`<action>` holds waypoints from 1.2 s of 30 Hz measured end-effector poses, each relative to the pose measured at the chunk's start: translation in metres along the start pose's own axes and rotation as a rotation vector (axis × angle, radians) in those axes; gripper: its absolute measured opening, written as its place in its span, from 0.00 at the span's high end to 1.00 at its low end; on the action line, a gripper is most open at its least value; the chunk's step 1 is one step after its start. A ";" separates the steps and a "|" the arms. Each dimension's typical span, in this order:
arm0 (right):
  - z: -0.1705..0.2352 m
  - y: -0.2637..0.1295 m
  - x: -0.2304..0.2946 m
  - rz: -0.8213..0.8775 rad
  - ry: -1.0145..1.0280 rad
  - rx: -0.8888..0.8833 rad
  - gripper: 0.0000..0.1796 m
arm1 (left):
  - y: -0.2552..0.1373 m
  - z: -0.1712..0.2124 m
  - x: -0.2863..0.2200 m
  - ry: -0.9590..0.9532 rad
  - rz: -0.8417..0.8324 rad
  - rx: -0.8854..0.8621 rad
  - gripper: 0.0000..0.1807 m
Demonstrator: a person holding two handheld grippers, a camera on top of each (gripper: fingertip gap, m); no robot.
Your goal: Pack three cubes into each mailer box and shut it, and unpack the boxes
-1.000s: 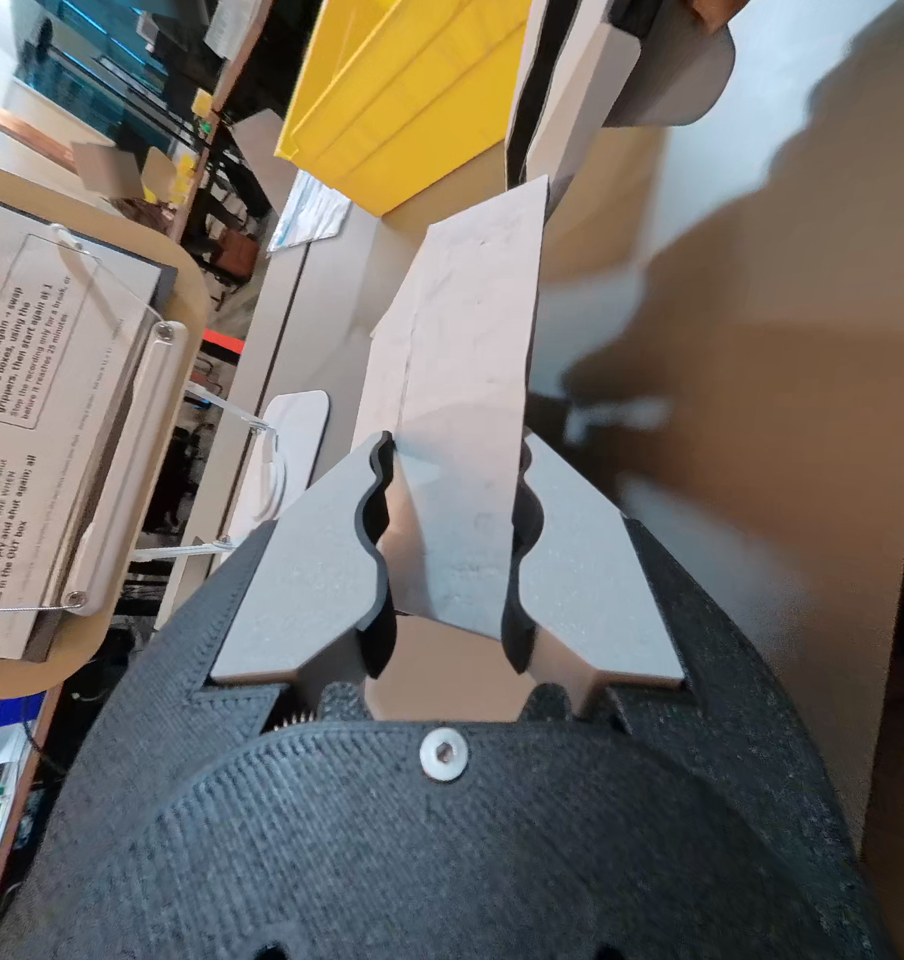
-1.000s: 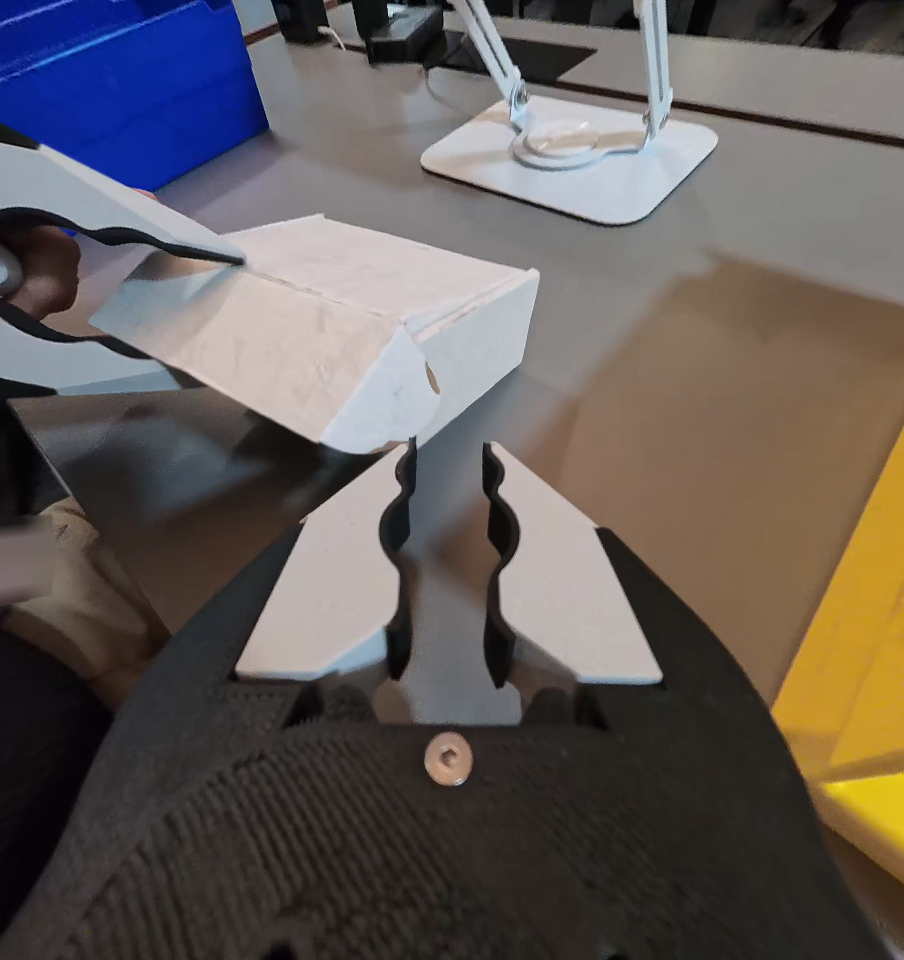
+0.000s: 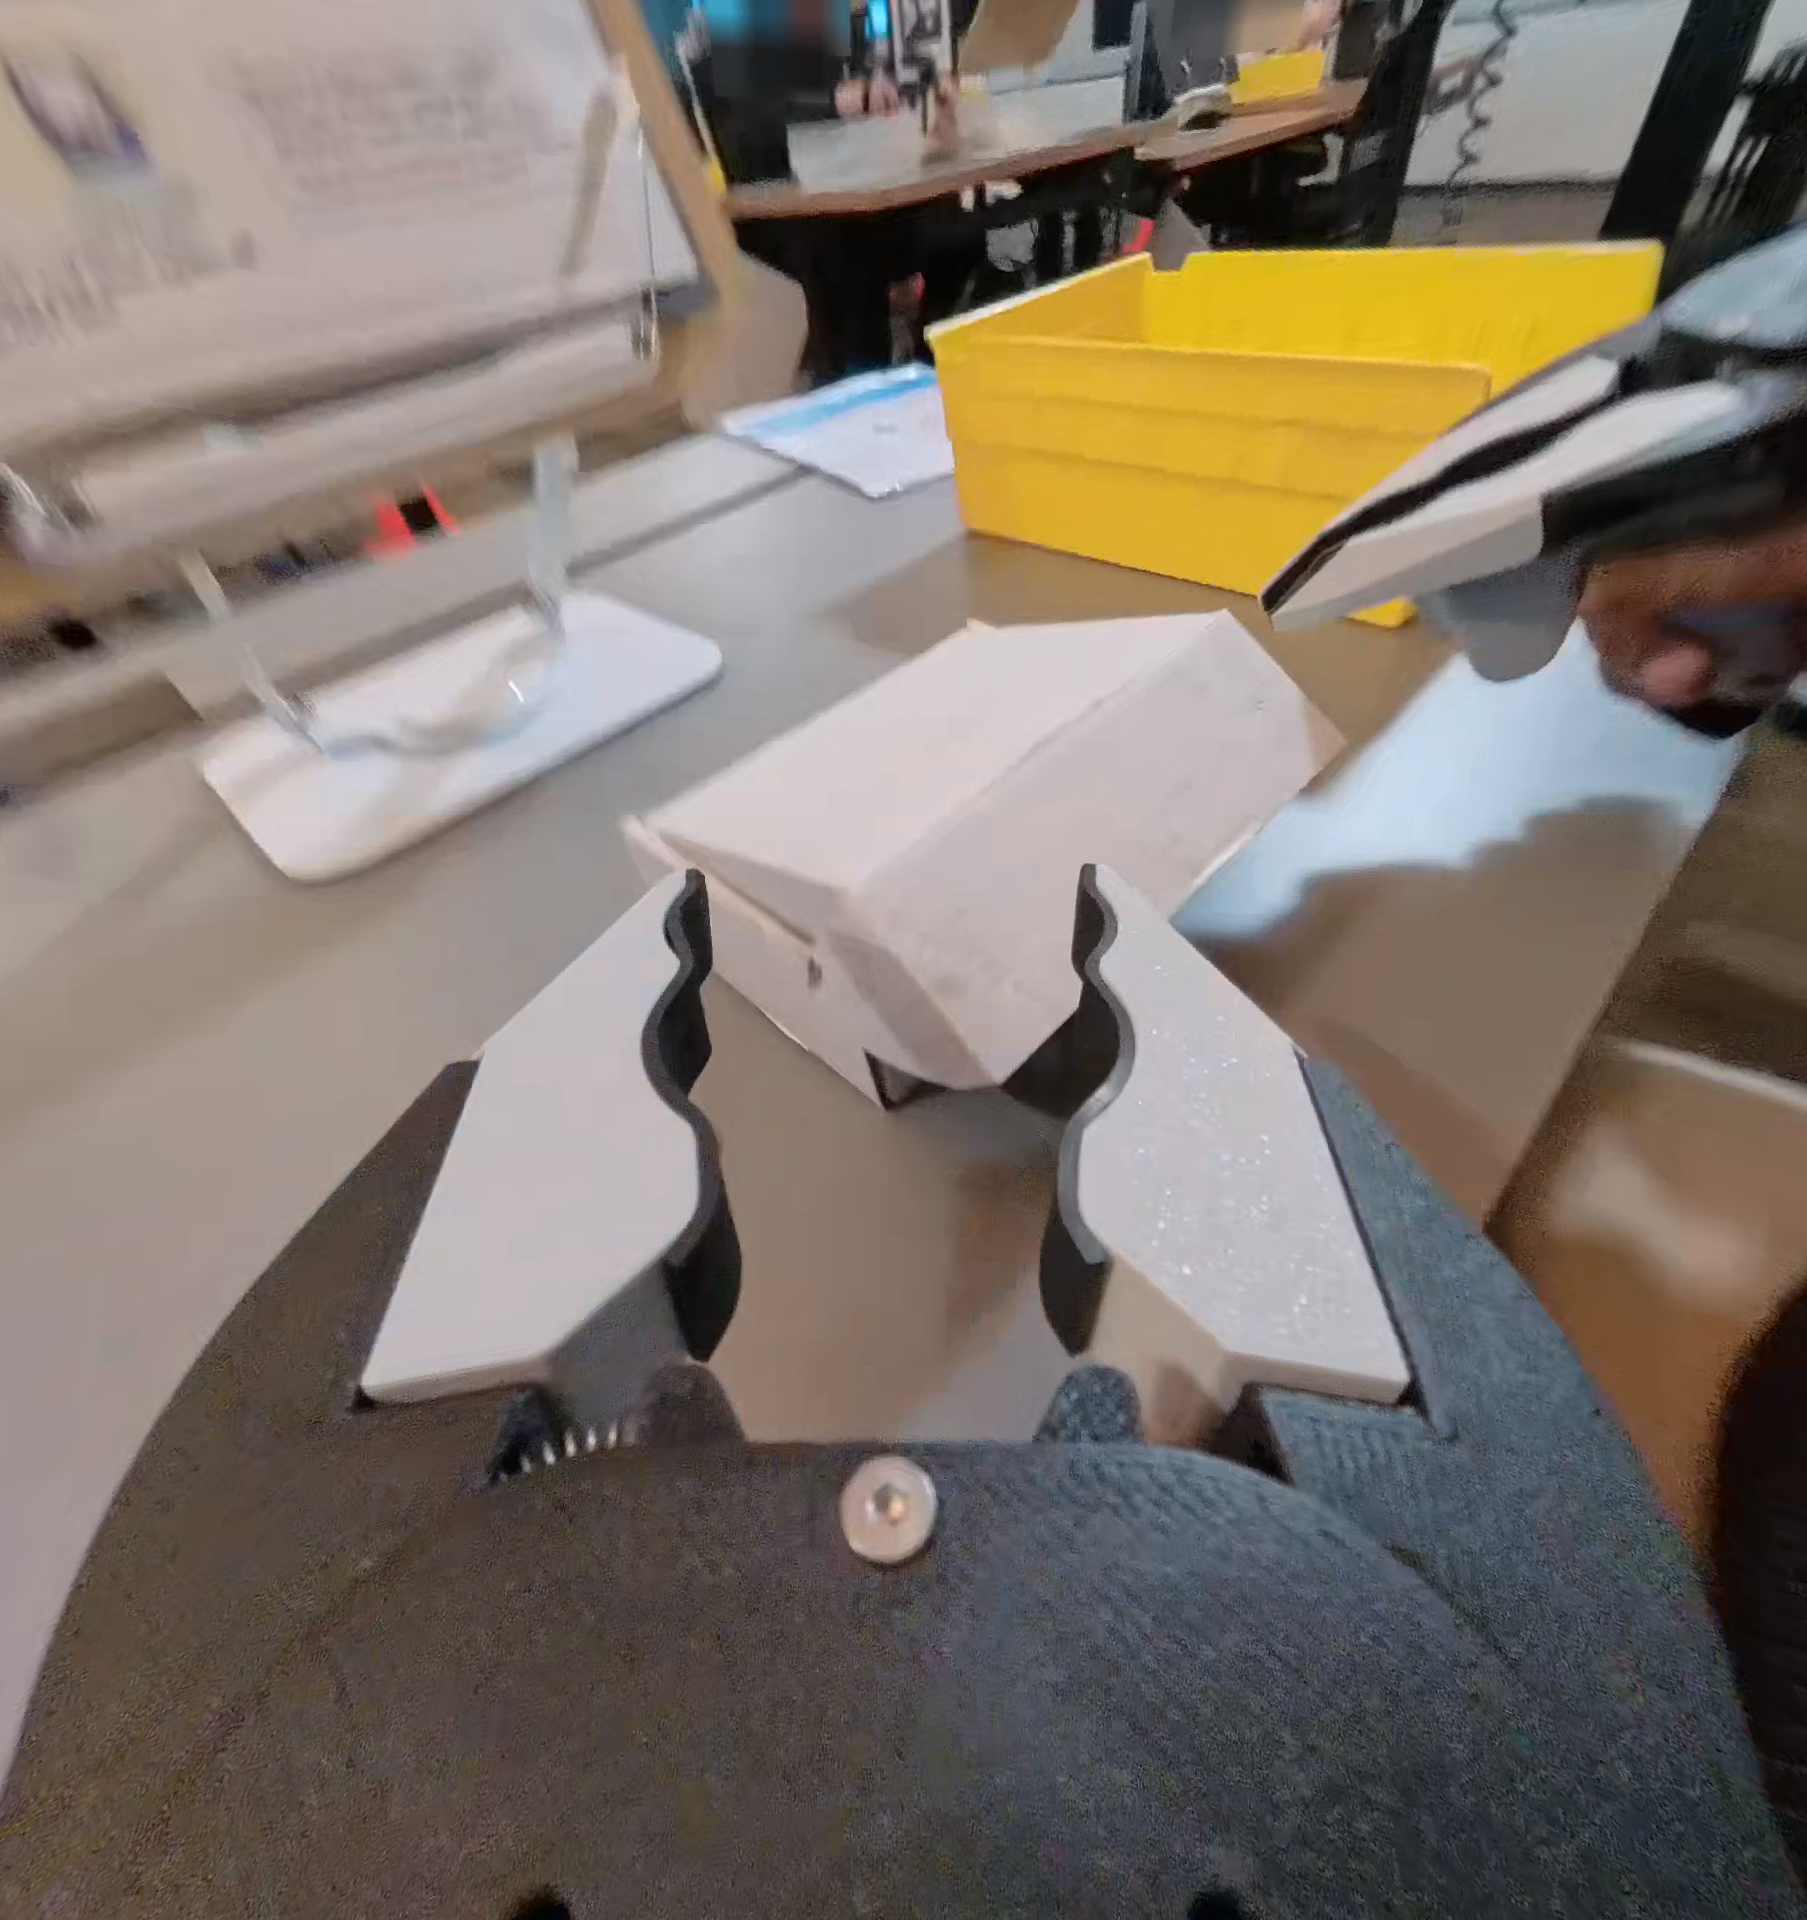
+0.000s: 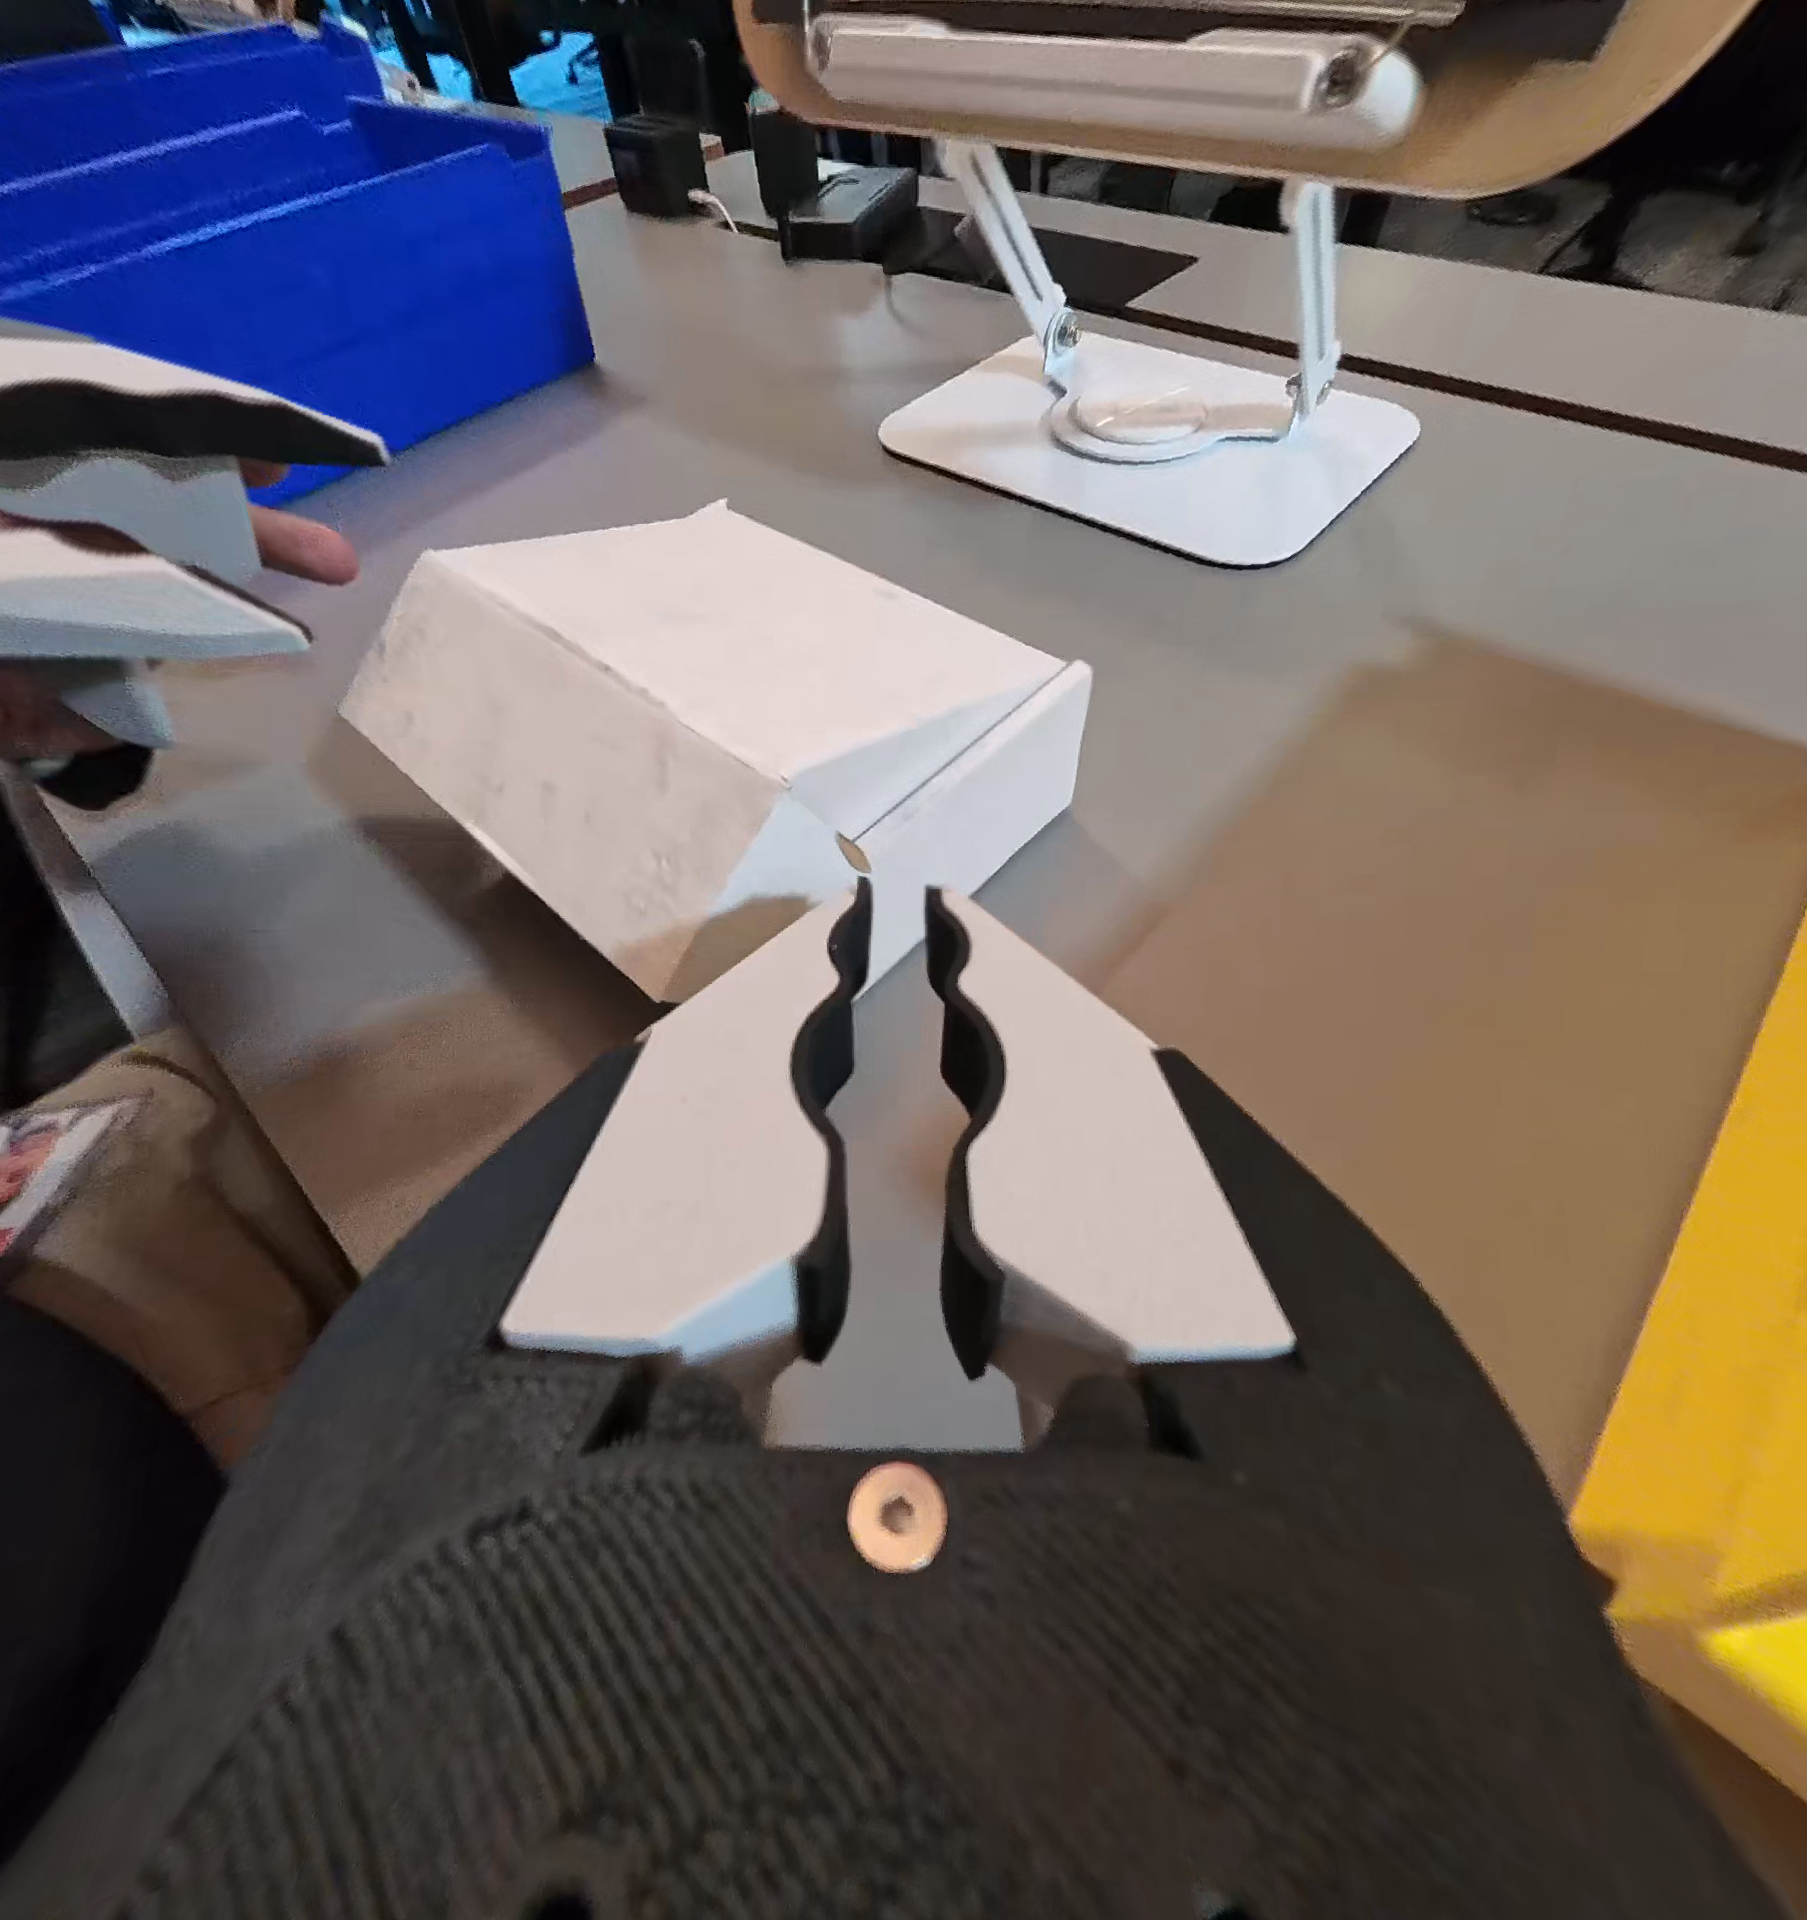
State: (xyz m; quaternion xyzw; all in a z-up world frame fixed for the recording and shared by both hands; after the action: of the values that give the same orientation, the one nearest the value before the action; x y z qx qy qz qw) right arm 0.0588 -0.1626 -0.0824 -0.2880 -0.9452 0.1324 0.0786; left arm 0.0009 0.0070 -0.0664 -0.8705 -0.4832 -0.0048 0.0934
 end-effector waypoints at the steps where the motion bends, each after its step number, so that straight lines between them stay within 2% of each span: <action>1: 0.003 0.003 0.002 0.010 -0.017 0.015 0.98 | 0.001 0.008 -0.002 -0.099 0.050 0.034 0.60; 4: 0.015 0.014 0.014 -0.005 -0.071 0.079 1.00 | 0.005 0.017 -0.023 -0.314 0.222 0.094 0.58; 6: 0.017 0.018 0.021 -0.008 -0.103 0.091 1.00 | 0.007 0.016 -0.023 -0.299 0.191 0.086 0.51; 10: 0.017 0.016 0.026 -0.026 -0.131 0.092 1.00 | 0.007 0.017 -0.024 -0.238 0.168 0.109 0.51; 14: 0.013 0.011 0.034 -0.132 0.013 0.068 1.00 | 0.006 0.013 -0.020 -0.251 0.160 0.093 0.52; 19: 0.002 0.005 0.042 -0.270 0.225 0.007 1.00 | 0.007 0.018 -0.022 -0.165 0.144 0.114 0.52; 21: 0.005 0.005 0.044 -0.299 0.256 0.020 1.00 | 0.009 0.022 -0.019 -0.063 0.102 0.137 0.53; 24: 0.006 0.006 0.034 -0.230 0.212 0.026 1.00 | 0.012 0.019 -0.017 0.178 0.007 0.132 0.50; 27: 0.011 0.006 0.017 -0.117 0.131 0.051 0.98 | 0.017 0.015 -0.017 0.575 -0.114 0.144 0.47; 30: 0.023 0.011 0.014 -0.088 0.107 0.111 0.94 | 0.030 0.011 -0.031 0.928 -0.161 0.127 0.48; 34: 0.030 0.016 0.024 -0.104 0.078 0.149 0.92 | 0.044 0.010 -0.041 1.045 -0.172 0.133 0.66; 35: 0.028 0.015 0.023 -0.095 0.055 0.140 0.92 | 0.043 0.008 -0.043 1.056 -0.166 0.125 0.73; 36: 0.025 0.014 0.023 -0.086 0.032 0.128 0.91 | 0.042 0.005 -0.043 1.052 -0.170 0.107 0.84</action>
State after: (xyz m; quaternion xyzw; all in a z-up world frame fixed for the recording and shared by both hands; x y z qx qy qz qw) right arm 0.0414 -0.1437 -0.1089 -0.2435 -0.9449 0.1846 0.1175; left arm 0.0129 -0.0503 -0.0818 -0.7024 -0.4395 -0.4234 0.3663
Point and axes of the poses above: each gripper's, where its closed fingertips meet, y out along the fingers, z out of its underside, x = y × z across the jaws, the point moved 1 cm from there along -y, back along the fingers, and after that the axes turned 5 degrees about -x, right-handed, at the moved point
